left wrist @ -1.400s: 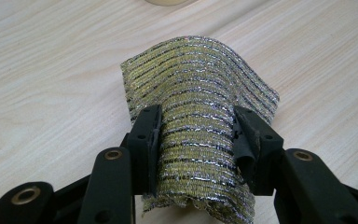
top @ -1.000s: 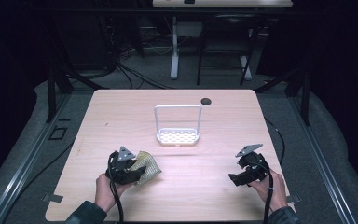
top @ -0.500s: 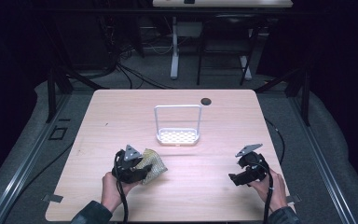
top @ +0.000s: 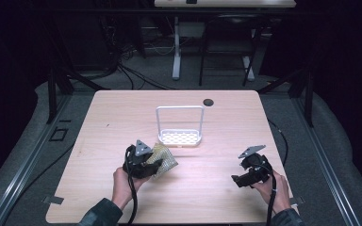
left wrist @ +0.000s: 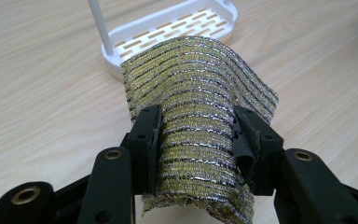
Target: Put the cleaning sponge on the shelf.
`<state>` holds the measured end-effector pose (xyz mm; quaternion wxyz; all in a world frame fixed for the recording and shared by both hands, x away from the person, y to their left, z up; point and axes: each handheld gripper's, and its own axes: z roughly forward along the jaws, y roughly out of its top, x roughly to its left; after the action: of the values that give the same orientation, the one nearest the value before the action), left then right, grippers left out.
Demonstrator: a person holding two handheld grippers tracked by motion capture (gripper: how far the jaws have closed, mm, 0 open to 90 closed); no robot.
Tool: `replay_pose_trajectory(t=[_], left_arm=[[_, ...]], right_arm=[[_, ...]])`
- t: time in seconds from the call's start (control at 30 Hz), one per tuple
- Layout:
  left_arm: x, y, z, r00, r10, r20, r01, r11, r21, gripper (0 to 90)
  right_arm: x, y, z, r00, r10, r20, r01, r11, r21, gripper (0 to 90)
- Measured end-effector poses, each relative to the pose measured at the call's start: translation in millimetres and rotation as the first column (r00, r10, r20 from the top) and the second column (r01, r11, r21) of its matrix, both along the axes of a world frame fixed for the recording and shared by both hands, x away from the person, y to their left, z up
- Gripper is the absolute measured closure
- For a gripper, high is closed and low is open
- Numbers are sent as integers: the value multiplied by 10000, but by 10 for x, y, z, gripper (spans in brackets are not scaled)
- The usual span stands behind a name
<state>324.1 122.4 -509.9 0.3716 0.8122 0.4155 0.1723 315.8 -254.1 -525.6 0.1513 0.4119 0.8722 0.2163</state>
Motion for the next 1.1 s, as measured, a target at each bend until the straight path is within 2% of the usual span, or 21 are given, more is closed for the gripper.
replay_pose_trajectory(t=[0.27, 0.33, 0.5, 0.63, 0.67, 0.83, 1.1], left_arm=[[84, -125, -21, 9999, 114, -114, -116, 9998, -157, 546], [96, -133, -21, 9999, 125, -103, -126, 9999, -102, 546], [146, -171, -31, 9993, 301, -211, -308, 9990, -335, 547], [183, -214, -25, 9993, 292, -246, -300, 9990, -331, 546], [210, -220, -18, 9986, 339, -403, -356, 9984, -442, 545], [258, -244, 5, 9971, 577, -498, -614, 9952, -759, 545], [320, -322, 57, 9972, 678, -329, -706, 9929, -959, 545]], right_arm=[[-6, 8, 3, 10000, 22, 26, -22, 10000, -7, 131], [-3, 7, 0, 10000, 49, 52, -49, 10000, -80, 131], [-11, 16, 8, 9999, 65, 94, -64, 9999, -108, 132], [-10, 8, 10, 9999, 39, 141, -37, 9999, -123, 133], [-12, 8, 12, 9999, -10, 103, 11, 10000, -53, 133], [-12, 7, 17, 9999, 4, 161, -3, 10000, -76, 132], [-9, 8, 2, 9999, 49, 137, -48, 10000, -83, 133]])
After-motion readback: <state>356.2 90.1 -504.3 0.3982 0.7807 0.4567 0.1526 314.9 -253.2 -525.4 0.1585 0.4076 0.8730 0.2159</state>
